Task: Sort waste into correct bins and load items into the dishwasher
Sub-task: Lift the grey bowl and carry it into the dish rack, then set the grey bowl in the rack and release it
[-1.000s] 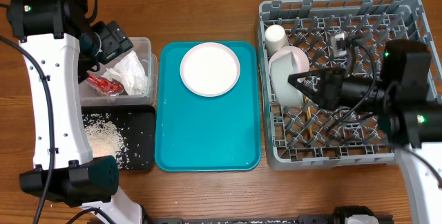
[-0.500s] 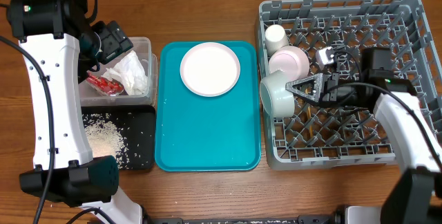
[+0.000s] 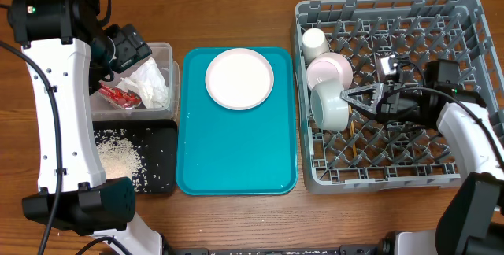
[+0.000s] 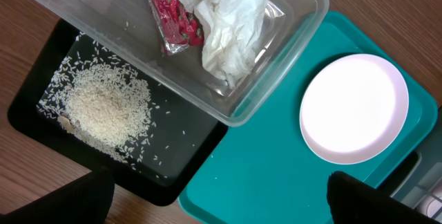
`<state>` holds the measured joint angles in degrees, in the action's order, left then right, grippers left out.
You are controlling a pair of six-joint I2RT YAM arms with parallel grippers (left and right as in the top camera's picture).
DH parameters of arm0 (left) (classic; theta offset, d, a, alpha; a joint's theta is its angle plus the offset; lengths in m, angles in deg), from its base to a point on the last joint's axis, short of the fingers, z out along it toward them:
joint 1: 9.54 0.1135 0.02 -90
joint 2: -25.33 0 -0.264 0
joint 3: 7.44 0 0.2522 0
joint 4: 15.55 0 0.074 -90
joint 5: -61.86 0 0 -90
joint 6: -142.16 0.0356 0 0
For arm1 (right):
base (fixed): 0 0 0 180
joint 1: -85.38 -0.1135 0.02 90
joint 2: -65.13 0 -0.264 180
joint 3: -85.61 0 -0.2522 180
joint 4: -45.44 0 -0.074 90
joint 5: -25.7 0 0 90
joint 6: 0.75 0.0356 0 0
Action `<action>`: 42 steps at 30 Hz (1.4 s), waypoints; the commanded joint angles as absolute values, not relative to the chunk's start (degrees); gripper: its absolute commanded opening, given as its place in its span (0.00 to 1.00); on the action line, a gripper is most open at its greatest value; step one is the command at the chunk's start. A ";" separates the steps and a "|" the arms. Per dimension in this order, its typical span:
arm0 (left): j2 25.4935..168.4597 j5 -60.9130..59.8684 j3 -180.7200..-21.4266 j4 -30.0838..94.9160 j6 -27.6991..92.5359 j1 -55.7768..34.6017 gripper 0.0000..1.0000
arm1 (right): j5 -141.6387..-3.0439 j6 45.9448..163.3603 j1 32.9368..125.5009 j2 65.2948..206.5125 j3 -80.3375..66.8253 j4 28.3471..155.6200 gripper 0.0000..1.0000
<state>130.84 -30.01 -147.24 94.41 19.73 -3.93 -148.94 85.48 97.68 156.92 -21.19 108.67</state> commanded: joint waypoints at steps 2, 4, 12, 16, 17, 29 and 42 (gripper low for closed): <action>130.34 -29.81 -147.34 94.35 20.43 -4.30 1.00 | -149.97 84.48 97.57 156.88 -21.39 109.74 0.04; 130.34 -29.81 -147.34 94.35 20.43 -4.30 1.00 | -149.90 84.43 97.57 156.88 -21.39 110.35 0.04; 130.34 -29.81 -147.34 94.35 20.41 -4.30 1.00 | -147.87 82.73 97.57 156.88 -24.54 111.29 0.04; 130.34 -29.81 -147.34 94.35 20.43 -4.30 1.00 | -147.85 82.75 97.94 156.88 -27.16 109.37 0.04; 130.34 -29.81 -147.34 94.35 20.43 -4.33 1.00 | -147.71 82.75 98.25 156.88 -27.33 109.09 0.04; 130.34 -29.81 -147.34 94.35 20.43 -4.30 1.00 | -134.27 82.80 103.64 156.88 -27.33 107.03 0.12; 130.34 -29.79 -147.34 94.35 20.43 -4.30 1.00 | -130.60 85.40 108.56 156.88 -25.80 104.47 0.25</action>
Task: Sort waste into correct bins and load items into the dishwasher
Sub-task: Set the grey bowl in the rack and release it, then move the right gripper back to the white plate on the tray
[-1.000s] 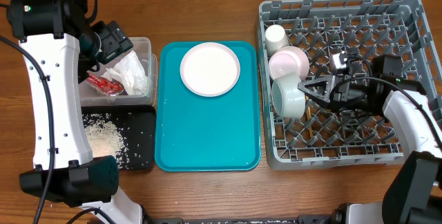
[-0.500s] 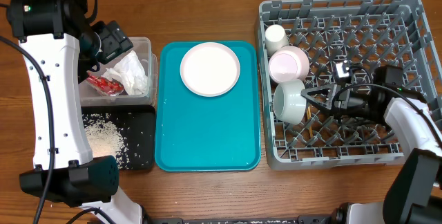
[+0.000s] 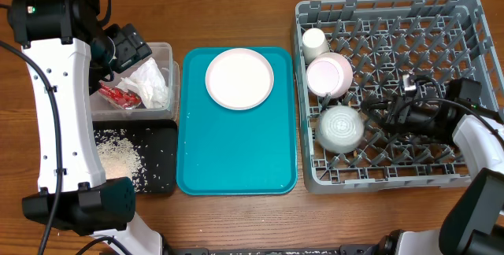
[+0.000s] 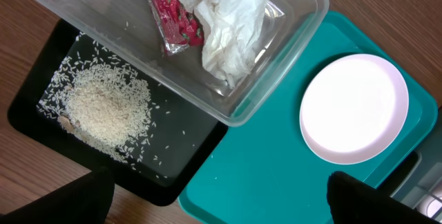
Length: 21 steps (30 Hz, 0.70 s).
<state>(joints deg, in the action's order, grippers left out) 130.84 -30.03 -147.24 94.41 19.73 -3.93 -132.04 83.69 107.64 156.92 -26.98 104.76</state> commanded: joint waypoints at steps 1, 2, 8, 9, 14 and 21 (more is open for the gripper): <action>130.34 -29.81 -147.34 94.35 20.41 -4.30 1.00 | -129.25 87.06 108.74 156.88 -24.93 104.50 0.26; 130.34 -29.81 -147.34 94.35 20.43 -4.30 1.00 | -127.58 88.63 108.76 156.85 -23.71 104.67 0.26; 130.34 -29.81 -147.34 94.35 20.43 -4.30 1.00 | -117.90 91.36 105.11 156.77 -11.58 112.17 0.28; 130.34 -29.81 -147.34 94.35 20.43 -4.30 1.00 | -115.65 91.74 103.56 156.77 -9.15 113.52 0.29; 130.34 -29.81 -147.34 94.35 20.43 -4.30 1.00 | -98.17 93.96 89.70 156.77 1.93 117.24 0.34; 130.34 -29.81 -147.34 94.35 20.43 -4.30 1.00 | -67.46 95.54 64.91 158.23 4.14 109.92 0.46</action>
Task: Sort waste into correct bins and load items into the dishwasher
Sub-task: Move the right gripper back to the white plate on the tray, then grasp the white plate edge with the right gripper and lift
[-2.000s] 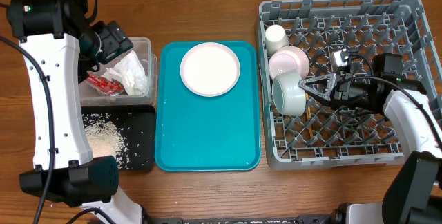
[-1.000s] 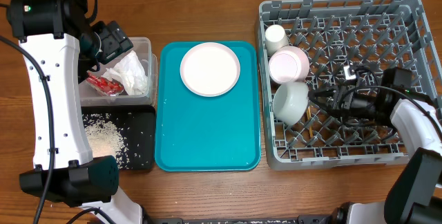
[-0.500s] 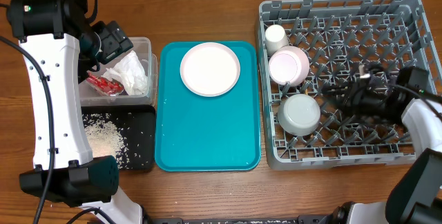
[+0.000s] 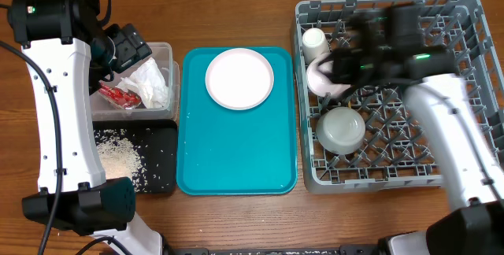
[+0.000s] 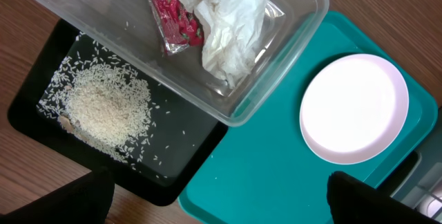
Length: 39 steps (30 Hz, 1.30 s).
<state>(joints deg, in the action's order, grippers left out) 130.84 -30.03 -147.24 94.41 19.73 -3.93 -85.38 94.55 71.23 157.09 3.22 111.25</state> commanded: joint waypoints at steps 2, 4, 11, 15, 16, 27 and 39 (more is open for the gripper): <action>130.34 -29.81 -147.34 94.35 20.43 -4.30 1.00 | -63.70 95.49 58.92 160.42 4.14 106.79 0.49; 130.34 -29.81 -147.34 94.35 20.43 -4.30 1.00 | -63.17 95.47 55.23 162.65 4.14 103.80 0.50; 130.34 -29.81 -147.34 94.35 20.43 -4.30 1.00 | -62.89 95.45 47.93 173.95 4.14 92.21 0.58; 130.34 -29.81 -147.34 94.35 20.43 -4.30 1.00 | -66.14 90.47 45.99 179.78 4.14 86.07 0.58; 130.34 -29.81 -147.34 94.35 20.43 -4.30 1.00 | -67.76 88.83 45.61 180.90 4.14 84.91 0.57; 130.34 -29.81 -147.34 94.35 20.43 -4.30 1.00 | -70.56 87.28 43.76 185.92 4.07 82.22 0.47; 130.34 -29.81 -147.34 94.35 20.43 -4.30 0.99 | -66.73 87.30 43.76 188.61 2.57 82.77 0.38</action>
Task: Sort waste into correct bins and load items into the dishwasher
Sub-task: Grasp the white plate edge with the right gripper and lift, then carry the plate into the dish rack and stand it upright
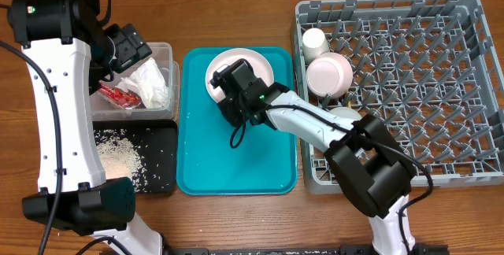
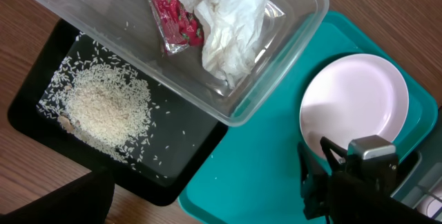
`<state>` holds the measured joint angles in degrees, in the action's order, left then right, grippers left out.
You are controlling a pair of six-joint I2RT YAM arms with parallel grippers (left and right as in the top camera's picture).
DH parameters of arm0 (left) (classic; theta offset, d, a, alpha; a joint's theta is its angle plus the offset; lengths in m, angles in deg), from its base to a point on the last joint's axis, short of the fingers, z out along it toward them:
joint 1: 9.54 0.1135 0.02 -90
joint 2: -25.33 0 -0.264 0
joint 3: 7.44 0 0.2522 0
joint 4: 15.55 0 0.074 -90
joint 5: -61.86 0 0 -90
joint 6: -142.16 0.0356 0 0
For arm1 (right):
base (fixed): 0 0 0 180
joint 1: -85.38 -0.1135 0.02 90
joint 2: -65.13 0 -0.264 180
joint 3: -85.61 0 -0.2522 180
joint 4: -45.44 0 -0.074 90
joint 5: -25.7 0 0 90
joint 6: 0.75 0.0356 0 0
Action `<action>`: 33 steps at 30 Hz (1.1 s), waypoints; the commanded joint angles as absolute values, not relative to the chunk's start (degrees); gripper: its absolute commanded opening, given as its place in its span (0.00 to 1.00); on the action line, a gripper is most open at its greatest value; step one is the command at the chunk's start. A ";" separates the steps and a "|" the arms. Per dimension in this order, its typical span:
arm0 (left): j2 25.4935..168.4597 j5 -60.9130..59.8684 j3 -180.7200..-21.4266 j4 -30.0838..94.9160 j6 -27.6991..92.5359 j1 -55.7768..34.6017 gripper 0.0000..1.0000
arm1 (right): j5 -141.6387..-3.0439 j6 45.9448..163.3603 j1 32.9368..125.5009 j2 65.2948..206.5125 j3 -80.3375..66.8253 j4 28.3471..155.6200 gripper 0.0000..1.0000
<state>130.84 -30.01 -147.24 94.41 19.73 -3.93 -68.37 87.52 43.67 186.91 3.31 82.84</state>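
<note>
A white plate (image 1: 252,64) (image 2: 359,92) lies at the far end of the teal tray (image 1: 236,160). My right gripper (image 1: 227,101) (image 2: 314,172) reaches across from the rack and sits at the plate's near-left rim, its fingers apparently open. In the grey dish rack (image 1: 409,50) stand a white cup (image 1: 315,42), a pink bowl (image 1: 331,72) and a pale green bowl (image 1: 346,114), which my right arm partly hides. My left gripper (image 1: 126,46) (image 2: 217,200) hangs open above the clear bin (image 2: 242,117), holding nothing.
The clear bin (image 1: 161,50) holds a red wrapper (image 2: 169,10) and crumpled white tissue (image 2: 231,23). In front of it, a black tray (image 1: 157,157) (image 2: 179,148) carries scattered rice. My right arm spans the tray's right side and the rack's left edge.
My right arm was over the rack's upper left, blurred. Now its gripper is at the plate on the teal tray. The left arm and the bins are unchanged.
My right gripper first held the pale green bowl on its side in the rack. Then the bowl lay upside down in the rack with the gripper drawn back from it. The arm was later over the rack's left, and now it reaches the plate.
</note>
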 commanded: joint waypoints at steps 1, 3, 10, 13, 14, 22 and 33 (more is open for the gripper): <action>130.34 -29.81 -147.34 94.35 20.43 -4.30 1.00 | -66.73 87.30 43.76 188.61 2.57 82.86 0.35; 130.34 -29.81 -147.34 94.35 20.43 -4.30 1.00 | -66.73 87.32 43.76 188.59 2.59 82.84 0.30; 130.34 -29.81 -147.34 94.35 20.43 -4.30 1.00 | -66.78 87.32 43.76 188.59 2.59 84.21 0.04; 130.34 -29.81 -147.34 94.35 20.41 -4.30 1.00 | -67.92 87.32 43.76 188.11 3.31 84.10 0.04; 130.34 -29.81 -147.34 94.35 20.43 -4.30 1.00 | -69.12 87.32 43.76 187.52 3.96 84.17 0.04; 130.34 -29.81 -147.34 94.35 20.43 -4.30 1.00 | -79.83 87.74 44.28 173.77 13.87 92.67 0.04; 130.34 -29.81 -147.34 94.35 20.43 -4.30 1.00 | -97.12 92.54 65.61 150.86 15.35 105.33 0.04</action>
